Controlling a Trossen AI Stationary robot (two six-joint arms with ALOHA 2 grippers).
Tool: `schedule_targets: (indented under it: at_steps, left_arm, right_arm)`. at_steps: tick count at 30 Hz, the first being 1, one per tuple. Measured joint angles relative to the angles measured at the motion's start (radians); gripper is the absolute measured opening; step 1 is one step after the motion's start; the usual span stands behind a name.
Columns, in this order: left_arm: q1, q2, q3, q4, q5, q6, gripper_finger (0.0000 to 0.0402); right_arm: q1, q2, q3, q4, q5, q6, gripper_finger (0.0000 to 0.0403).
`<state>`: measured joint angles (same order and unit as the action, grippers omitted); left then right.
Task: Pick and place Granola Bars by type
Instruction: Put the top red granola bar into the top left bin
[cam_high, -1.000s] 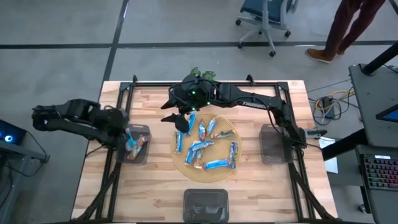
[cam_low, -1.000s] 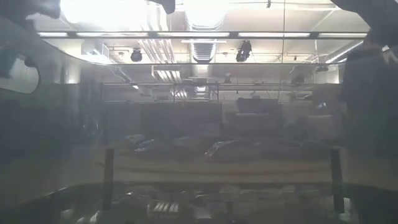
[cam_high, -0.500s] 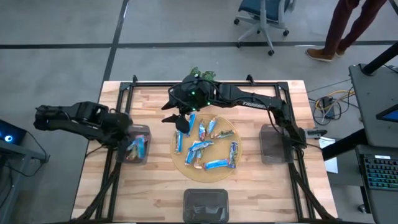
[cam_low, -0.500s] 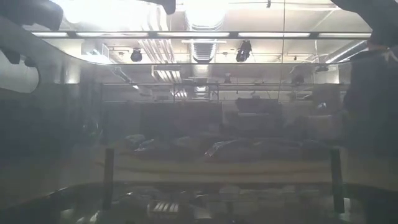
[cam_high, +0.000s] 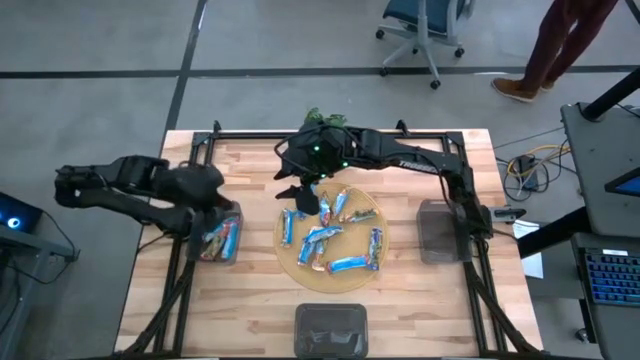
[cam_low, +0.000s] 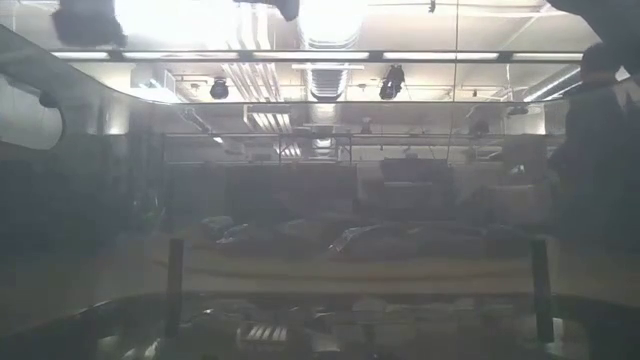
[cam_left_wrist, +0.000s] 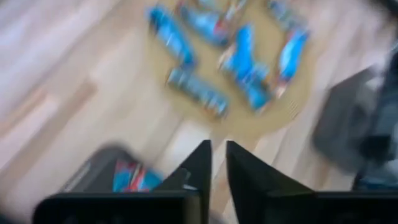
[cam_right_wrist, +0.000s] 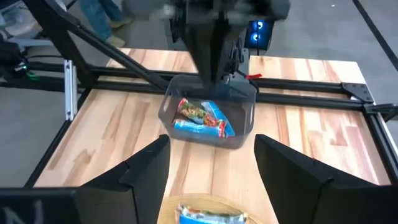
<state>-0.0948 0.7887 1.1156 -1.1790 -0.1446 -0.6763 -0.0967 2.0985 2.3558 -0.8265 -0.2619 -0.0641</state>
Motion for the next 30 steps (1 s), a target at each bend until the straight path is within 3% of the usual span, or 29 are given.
schedule_targets:
  at_steps: [16, 23, 30]
  left_arm:
    - [0.0, -0.037, 0.06, 0.257, -0.097, 0.232, 0.0003]
    - [0.0, -0.041, 0.06, 0.314, -0.103, 0.322, 0.0003]
    - [0.0, -0.066, 0.06, 0.314, -0.108, 0.348, 0.0003]
  right_arm:
    - [0.011, -0.078, -0.003, -0.231, 0.001, 0.021, 0.0174]
    - [0.013, -0.093, -0.006, -0.24, 0.005, 0.04, 0.0154]
    - [0.023, -0.167, -0.007, -0.223, 0.095, 0.09, 0.0133]
